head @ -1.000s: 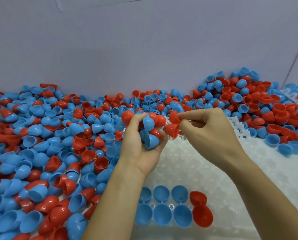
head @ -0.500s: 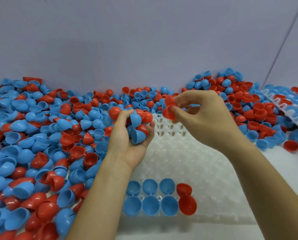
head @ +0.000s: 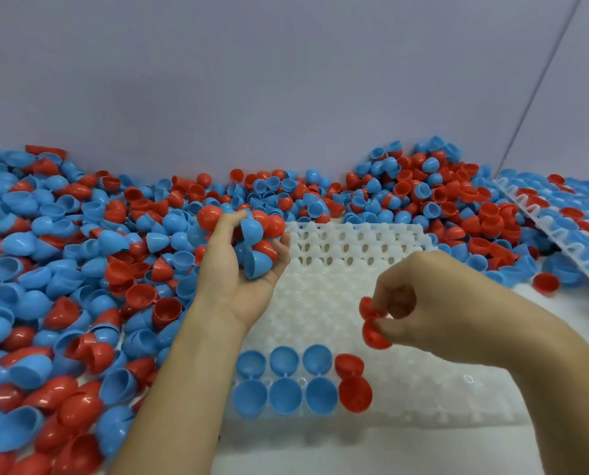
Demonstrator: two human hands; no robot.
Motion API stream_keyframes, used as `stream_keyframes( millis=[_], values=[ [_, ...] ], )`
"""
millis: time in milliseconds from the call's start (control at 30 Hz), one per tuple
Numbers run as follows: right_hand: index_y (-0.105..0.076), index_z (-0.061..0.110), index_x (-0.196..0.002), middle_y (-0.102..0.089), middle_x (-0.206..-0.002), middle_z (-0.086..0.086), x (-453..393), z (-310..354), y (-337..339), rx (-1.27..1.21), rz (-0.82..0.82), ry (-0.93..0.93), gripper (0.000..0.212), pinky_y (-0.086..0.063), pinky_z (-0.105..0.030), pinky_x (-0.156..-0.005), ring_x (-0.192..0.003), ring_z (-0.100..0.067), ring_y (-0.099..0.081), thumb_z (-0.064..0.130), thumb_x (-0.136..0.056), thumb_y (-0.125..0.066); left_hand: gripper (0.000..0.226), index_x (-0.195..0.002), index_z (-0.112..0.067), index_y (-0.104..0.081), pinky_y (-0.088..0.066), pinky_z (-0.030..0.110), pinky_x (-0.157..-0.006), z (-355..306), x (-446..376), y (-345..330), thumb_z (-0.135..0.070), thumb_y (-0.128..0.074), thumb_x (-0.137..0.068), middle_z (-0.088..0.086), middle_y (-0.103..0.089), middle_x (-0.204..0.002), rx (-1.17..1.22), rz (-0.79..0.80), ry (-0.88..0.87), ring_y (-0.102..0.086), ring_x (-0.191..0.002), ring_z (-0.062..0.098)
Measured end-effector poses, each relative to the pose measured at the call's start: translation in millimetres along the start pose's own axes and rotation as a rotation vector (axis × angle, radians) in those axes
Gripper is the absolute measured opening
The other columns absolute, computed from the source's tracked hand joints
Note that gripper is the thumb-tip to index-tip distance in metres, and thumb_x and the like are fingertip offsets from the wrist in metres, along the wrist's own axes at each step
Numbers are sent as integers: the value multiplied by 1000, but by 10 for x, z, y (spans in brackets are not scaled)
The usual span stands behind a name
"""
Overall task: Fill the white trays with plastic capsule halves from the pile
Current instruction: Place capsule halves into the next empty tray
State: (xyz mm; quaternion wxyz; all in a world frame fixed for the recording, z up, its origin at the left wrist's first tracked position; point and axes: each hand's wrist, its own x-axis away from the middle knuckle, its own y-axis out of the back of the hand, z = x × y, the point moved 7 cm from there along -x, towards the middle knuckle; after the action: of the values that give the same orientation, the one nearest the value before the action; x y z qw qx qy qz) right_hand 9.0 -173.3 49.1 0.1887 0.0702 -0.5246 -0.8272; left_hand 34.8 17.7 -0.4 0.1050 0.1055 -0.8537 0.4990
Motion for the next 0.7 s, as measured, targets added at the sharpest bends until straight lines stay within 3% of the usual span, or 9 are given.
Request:
stream_keyframes(
  millis=[67, 233, 433, 700],
  values=[
    [-66, 34, -69, -62, -67, 34, 40, -37, -40, 7, 55, -32, 18, -40, -5, -45, -62, 12, -60, 30, -80, -80, 19, -105, -4, -64, -52, 23, -50, -4, -9, 1, -17, -66, -91, 20, -65, -101, -5, -7, -6, -64, -89, 29],
    [-66, 32, -66, -60, -57, 27, 111, -65, -217, 20, 218, -101, 20, -38, -9, -41, -50, 6, -56, 30, -77, -82, 18, -103, -4, -64, -52, 24, -52, 17, -3, 5, -17, -66, -91, 21, -67, -97, -30, -19, -19, -65, -85, 29],
    [-68, 30, -73, -63, -66, 11, 145, -89, -364, 150, 259, -167, 16, -39, -14, -44, -56, -9, -61, 24, -75, -83, 17, -103, -4, -64, -52, 24, -51, 49, 4, -13, -17, -65, -92, 20, -70, -92, -48, -6, -16, -69, -73, 28],
    [-69, 32, -80, -63, -72, 13, 153, -113, -422, 189, 269, -215, 17, -47, -16, -53, -65, -10, -64, 24, -75, -84, 21, -108, -4, -63, -53, 23, -51, 80, 10, -24, -17, -65, -92, 24, -62, -115, -54, -1, -2, -65, -85, 28]
  ],
)
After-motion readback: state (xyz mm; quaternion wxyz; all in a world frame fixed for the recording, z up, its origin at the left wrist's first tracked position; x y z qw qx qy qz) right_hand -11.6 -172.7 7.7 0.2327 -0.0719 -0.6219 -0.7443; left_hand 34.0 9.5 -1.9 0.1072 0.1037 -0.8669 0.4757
